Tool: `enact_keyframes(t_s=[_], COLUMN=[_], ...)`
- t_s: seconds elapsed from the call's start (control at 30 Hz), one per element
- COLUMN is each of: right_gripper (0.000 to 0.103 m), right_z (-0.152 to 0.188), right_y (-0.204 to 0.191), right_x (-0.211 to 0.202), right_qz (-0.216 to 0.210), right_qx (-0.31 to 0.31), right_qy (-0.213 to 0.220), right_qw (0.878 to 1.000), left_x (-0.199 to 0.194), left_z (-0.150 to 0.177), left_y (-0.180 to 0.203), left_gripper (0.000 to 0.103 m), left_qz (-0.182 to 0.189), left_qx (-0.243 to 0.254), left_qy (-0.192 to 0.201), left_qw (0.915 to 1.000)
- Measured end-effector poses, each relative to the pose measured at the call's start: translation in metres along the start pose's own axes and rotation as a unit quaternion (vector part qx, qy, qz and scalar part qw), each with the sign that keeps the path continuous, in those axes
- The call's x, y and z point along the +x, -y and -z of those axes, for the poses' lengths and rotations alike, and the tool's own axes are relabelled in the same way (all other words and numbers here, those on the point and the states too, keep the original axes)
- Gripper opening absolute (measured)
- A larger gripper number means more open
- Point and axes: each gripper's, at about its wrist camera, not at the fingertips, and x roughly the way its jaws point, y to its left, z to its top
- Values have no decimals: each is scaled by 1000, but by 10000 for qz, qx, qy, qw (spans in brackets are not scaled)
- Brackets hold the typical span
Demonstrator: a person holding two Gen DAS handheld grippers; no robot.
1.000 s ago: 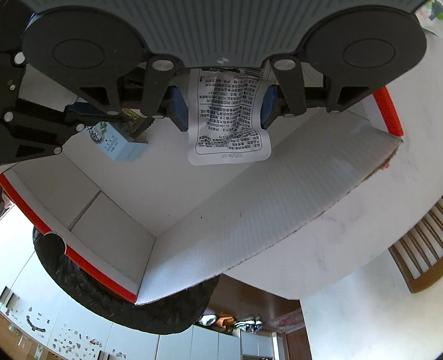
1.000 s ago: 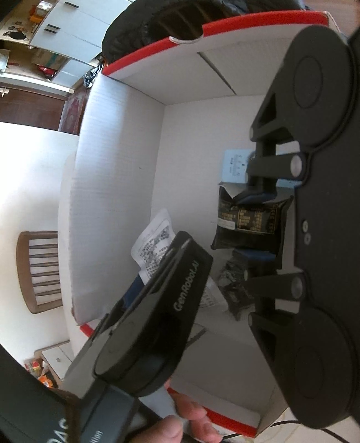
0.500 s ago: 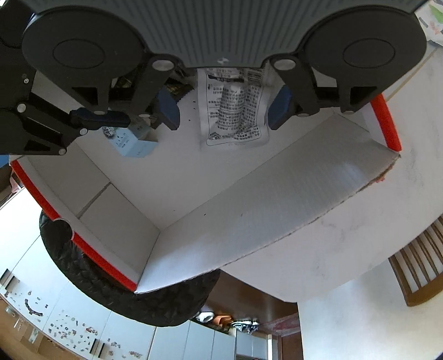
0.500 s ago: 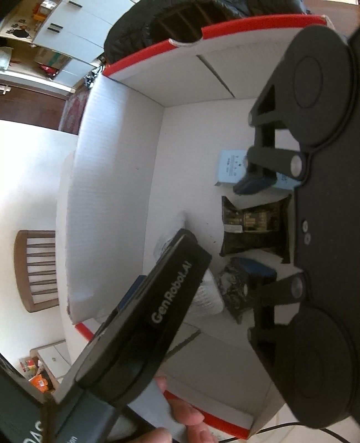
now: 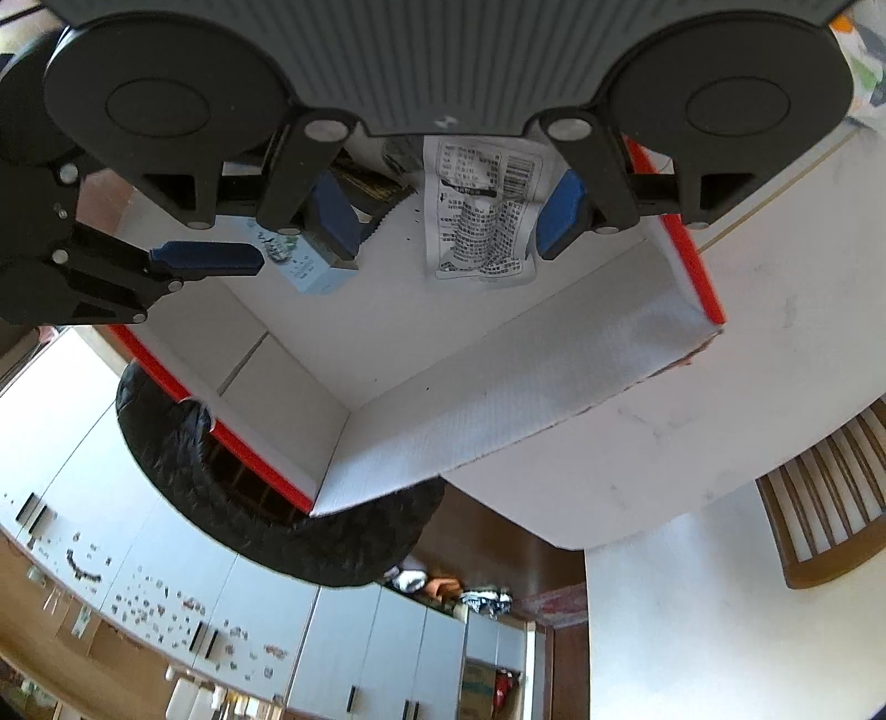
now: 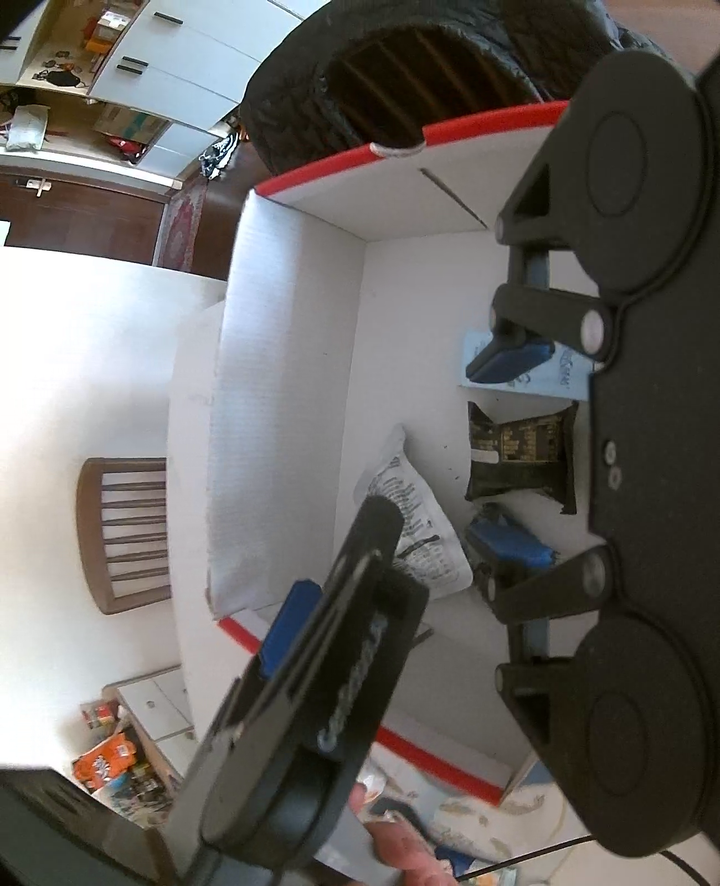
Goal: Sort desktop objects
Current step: 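Open the left gripper to drop the wrapper while the right releases the chocolate bar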
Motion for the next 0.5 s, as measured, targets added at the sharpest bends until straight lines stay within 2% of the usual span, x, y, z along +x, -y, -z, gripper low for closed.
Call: enact_keyframes(t_s=[0.1,0.23,0.5], right_gripper=[57,64,65], right_z=[-2,1,2], right_y=[3,2,-12], right_x=[-5,-17,-30], right_qz=[-97,-192,-292], right_qx=[68,4,-150], right_qy=[63,212,368], right_qw=[9999,9996,9988], left_x=[-16,-34,-64], left_z=[6,14,34], left_y=[0,4,7], left_gripper=[69,69,70], left_qz=[42,60,141], left_qx=[-20,-57,-188], left_qy=[141,325,626], left_qw=[9999,9994,9978])
